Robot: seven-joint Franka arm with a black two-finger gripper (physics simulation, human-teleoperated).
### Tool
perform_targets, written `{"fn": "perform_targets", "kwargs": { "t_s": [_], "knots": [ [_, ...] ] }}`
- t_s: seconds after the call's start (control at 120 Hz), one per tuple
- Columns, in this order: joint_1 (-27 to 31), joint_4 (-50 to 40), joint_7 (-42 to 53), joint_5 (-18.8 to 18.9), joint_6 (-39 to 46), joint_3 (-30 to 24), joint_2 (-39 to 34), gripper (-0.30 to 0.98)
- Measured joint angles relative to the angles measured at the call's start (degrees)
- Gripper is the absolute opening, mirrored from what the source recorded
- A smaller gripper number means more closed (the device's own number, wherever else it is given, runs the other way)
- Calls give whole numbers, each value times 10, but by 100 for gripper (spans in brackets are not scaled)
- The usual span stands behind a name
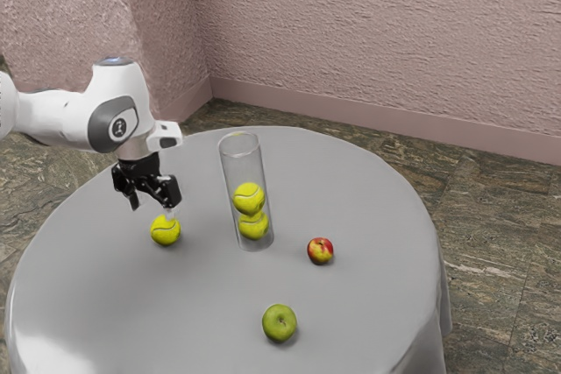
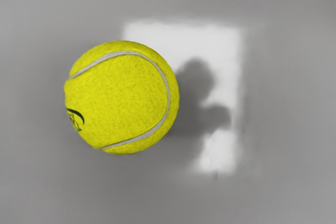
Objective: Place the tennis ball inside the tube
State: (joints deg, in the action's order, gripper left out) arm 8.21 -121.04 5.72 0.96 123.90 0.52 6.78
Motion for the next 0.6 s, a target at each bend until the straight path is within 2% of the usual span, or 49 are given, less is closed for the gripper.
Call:
{"fn": "perform_targets", "kwargs": {
  "t_s": [0.075, 0.225, 0.6],
  "knots": [
    [20, -4, 2, 2, 42, 0, 22, 69],
    [21, -5, 5, 2, 96, -4, 58, 69],
    [21, 15, 9, -4, 148, -2, 122, 69]
  ]
}}
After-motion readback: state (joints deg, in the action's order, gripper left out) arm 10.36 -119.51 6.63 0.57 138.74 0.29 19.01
